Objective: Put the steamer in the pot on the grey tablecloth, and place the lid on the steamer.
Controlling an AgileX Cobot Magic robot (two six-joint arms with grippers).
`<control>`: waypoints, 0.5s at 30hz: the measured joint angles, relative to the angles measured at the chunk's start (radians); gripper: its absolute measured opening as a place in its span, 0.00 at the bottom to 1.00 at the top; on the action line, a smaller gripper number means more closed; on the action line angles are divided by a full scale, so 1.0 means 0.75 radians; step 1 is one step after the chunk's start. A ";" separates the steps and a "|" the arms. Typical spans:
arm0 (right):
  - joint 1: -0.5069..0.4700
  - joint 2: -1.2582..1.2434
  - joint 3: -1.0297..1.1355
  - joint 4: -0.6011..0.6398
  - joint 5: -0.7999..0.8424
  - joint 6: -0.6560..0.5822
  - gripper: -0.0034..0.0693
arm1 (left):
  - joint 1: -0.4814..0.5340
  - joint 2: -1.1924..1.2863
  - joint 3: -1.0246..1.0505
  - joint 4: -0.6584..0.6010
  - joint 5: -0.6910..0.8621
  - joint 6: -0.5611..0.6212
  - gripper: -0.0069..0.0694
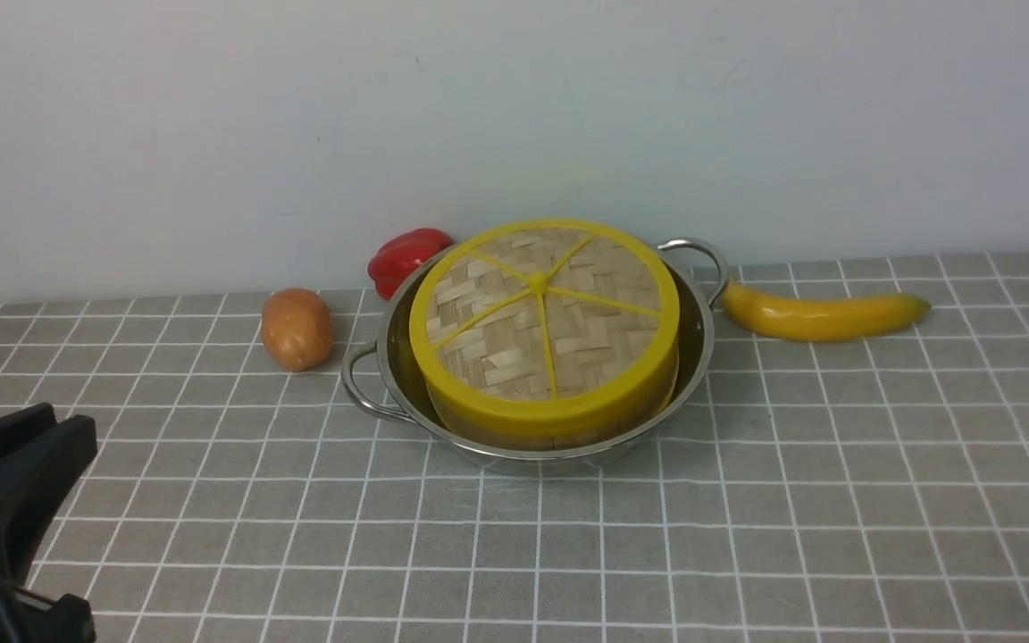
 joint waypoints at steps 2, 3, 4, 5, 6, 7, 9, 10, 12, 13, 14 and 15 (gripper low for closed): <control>0.000 -0.001 0.000 0.000 0.001 0.000 0.33 | 0.025 -0.050 0.014 0.029 0.001 0.029 0.26; 0.000 -0.002 0.000 0.000 0.001 0.000 0.33 | 0.035 -0.057 0.019 0.032 0.004 0.032 0.27; 0.000 -0.003 0.000 0.002 0.001 0.001 0.34 | 0.085 -0.107 0.041 0.045 0.004 0.046 0.27; 0.000 -0.005 0.000 0.001 0.001 0.001 0.34 | 0.142 -0.162 0.079 0.052 0.004 0.051 0.27; 0.000 -0.006 0.000 0.001 0.001 0.001 0.35 | 0.176 -0.202 0.107 0.055 0.004 0.051 0.27; 0.000 -0.006 0.000 0.001 0.001 0.001 0.35 | 0.206 -0.227 0.139 0.055 0.002 0.051 0.27; 0.000 -0.006 0.000 0.001 0.001 0.001 0.36 | 0.279 -0.326 0.237 0.057 0.002 0.051 0.27; 0.000 -0.007 0.000 0.001 0.001 0.001 0.36 | 0.306 -0.367 0.284 0.058 0.002 0.051 0.27; 0.000 -0.007 0.000 0.001 0.001 0.001 0.37 | 0.349 -0.443 0.380 0.061 0.001 0.051 0.28; 0.000 -0.007 0.000 0.001 0.001 0.001 0.37 | 0.361 -0.475 0.418 0.061 -0.006 0.051 0.29; 0.000 -0.007 0.000 0.001 0.001 0.001 0.37 | 0.368 -0.514 0.457 0.061 -0.013 0.051 0.29; 0.000 -0.007 0.000 0.001 0.001 0.001 0.38 | 0.371 -0.522 0.475 0.061 -0.017 0.051 0.29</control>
